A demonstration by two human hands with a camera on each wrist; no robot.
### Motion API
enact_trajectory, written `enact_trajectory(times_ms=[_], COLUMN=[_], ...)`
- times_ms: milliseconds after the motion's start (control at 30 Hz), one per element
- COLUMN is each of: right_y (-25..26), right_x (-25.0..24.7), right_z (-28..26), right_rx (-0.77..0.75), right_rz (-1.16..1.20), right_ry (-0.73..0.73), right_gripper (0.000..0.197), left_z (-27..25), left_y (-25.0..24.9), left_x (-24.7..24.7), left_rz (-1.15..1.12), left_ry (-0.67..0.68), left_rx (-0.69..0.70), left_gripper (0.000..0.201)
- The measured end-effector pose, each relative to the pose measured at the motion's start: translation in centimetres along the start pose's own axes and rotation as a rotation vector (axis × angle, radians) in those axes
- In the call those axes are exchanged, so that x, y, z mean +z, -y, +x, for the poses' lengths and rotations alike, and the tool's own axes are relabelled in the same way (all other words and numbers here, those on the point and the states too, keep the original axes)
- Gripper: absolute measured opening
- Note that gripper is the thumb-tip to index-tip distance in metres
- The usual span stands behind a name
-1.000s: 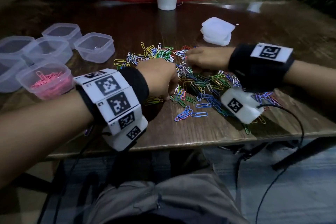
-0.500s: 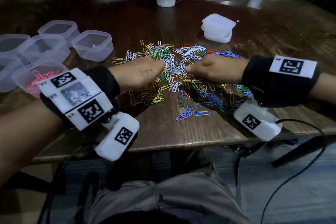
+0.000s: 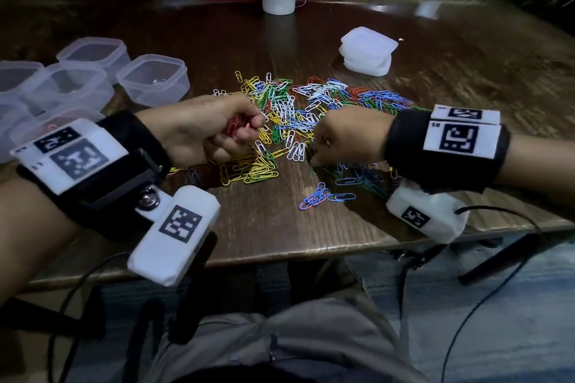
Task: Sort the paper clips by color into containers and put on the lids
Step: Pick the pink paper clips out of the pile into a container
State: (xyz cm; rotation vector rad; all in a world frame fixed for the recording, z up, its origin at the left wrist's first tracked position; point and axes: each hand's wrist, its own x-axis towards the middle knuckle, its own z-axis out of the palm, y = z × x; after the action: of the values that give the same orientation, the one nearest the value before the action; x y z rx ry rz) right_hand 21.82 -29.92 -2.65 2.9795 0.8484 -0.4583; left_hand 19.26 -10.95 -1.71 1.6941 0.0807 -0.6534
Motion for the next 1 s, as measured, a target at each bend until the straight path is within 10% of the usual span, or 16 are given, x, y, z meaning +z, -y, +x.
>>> enact_trajectory(times_ms=[433,667,1000], right_y=[-2.5,-0.3,4.4], right_x=[-1.1,-2.4,-1.8], right_z=[-0.5,0.1,2.3], right_rx=[0.129,0.223,0.100], right_rz=[0.749,1.355,1.359], right_ry=[0.241,0.375,0.067], right_gripper=[0.024,0.034,0.031], left_z=[0.2,-2.5,-3.2], left_y=[0.7,2.7,5.3], left_x=[-0.6,-4.2,-1.7], left_rz=[-0.356,-0.866,-1.165], left_ry=[-0.019,0.197,-0.355], left_rx=[-0.043,0.011,0.106], left_gripper=[0.034,0.012,0.039])
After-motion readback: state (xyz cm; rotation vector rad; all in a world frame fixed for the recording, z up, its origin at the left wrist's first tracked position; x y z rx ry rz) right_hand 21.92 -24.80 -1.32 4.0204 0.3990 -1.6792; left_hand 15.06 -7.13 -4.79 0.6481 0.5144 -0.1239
